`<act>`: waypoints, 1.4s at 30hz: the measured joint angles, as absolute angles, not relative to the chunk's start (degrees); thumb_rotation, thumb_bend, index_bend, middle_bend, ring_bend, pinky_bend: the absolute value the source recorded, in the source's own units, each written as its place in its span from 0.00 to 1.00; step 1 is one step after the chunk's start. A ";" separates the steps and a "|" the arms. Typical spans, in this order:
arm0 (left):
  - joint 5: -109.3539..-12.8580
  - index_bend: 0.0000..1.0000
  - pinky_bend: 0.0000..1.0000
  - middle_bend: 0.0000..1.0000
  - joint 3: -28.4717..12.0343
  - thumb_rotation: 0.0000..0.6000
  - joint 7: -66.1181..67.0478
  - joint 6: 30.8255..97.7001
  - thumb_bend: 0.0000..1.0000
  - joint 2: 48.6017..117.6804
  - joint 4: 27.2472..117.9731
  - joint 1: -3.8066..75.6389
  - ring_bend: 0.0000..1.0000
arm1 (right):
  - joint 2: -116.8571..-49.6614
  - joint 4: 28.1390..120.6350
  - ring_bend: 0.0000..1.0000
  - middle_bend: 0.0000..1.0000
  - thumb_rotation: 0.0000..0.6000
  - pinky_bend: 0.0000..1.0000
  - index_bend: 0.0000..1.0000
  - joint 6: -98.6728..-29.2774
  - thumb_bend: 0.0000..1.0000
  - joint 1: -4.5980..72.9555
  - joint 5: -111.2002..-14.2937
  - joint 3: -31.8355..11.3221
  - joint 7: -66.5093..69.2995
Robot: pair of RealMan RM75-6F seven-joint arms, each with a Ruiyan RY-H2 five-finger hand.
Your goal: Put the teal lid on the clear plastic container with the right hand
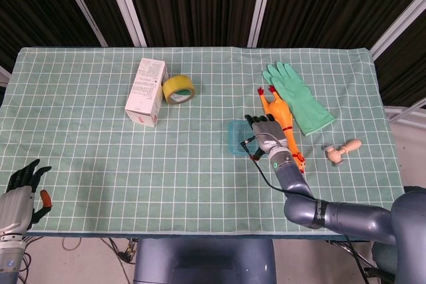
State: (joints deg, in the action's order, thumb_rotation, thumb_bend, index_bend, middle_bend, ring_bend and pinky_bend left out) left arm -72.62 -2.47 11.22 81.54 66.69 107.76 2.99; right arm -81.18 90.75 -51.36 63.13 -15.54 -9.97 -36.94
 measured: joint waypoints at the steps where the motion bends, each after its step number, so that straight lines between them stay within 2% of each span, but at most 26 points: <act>1: -72.61 0.18 0.00 0.00 -2.47 1.00 11.23 81.57 0.74 66.70 107.75 2.99 0.00 | -81.13 90.67 0.12 0.48 1.00 0.00 0.00 -51.16 0.26 63.17 -15.66 -9.92 -36.93; 21: -71.65 0.18 0.00 0.00 -2.70 1.00 12.10 81.73 0.74 66.85 107.86 3.12 0.00 | -80.01 88.70 0.12 0.48 1.00 0.00 0.00 -47.93 0.26 63.68 -16.95 -8.90 -35.22; 42: -71.63 0.18 0.00 0.00 -2.61 1.00 12.23 81.80 0.74 66.91 107.80 3.17 0.00 | -79.68 88.22 0.12 0.48 1.00 0.00 0.00 -47.47 0.26 64.25 -16.41 -7.23 -34.79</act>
State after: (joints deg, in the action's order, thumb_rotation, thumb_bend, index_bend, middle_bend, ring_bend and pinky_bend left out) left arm -71.63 -2.61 12.23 81.80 66.91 107.80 3.17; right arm -79.68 88.22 -47.47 64.25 -16.41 -7.23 -34.79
